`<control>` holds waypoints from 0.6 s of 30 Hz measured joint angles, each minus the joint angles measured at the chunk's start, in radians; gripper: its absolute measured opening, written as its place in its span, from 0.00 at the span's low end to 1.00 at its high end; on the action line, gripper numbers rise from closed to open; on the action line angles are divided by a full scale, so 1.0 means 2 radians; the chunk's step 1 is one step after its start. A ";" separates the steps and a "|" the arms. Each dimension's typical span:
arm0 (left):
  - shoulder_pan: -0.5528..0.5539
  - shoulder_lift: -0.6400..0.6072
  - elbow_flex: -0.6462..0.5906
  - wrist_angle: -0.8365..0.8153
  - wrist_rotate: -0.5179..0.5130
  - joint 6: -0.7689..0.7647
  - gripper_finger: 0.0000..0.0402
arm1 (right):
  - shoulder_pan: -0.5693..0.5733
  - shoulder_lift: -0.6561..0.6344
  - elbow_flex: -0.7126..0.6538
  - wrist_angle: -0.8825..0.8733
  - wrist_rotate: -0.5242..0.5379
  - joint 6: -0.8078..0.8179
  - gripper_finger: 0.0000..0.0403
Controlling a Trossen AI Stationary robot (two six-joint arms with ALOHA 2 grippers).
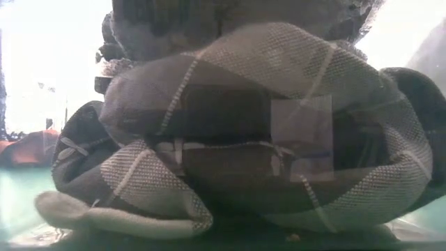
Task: Sort towels by color in basket
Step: Put the dark grey towel into the left transparent bin
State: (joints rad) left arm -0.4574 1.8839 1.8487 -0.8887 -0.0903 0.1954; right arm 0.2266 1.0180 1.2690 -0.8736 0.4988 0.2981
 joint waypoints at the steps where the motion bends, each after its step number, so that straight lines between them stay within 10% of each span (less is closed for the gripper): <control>1: 0.003 0.001 -0.016 0.010 0.015 0.000 0.56 | 0.000 0.000 0.000 0.000 0.000 0.000 0.76; 18: 0.039 -0.002 -0.078 0.104 0.063 -0.027 0.56 | 0.000 0.000 0.000 0.000 0.000 0.000 0.76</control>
State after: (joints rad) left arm -0.3801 1.8798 1.6936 -0.6811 0.0360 0.1418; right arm 0.2266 1.0180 1.2690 -0.8730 0.4986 0.2974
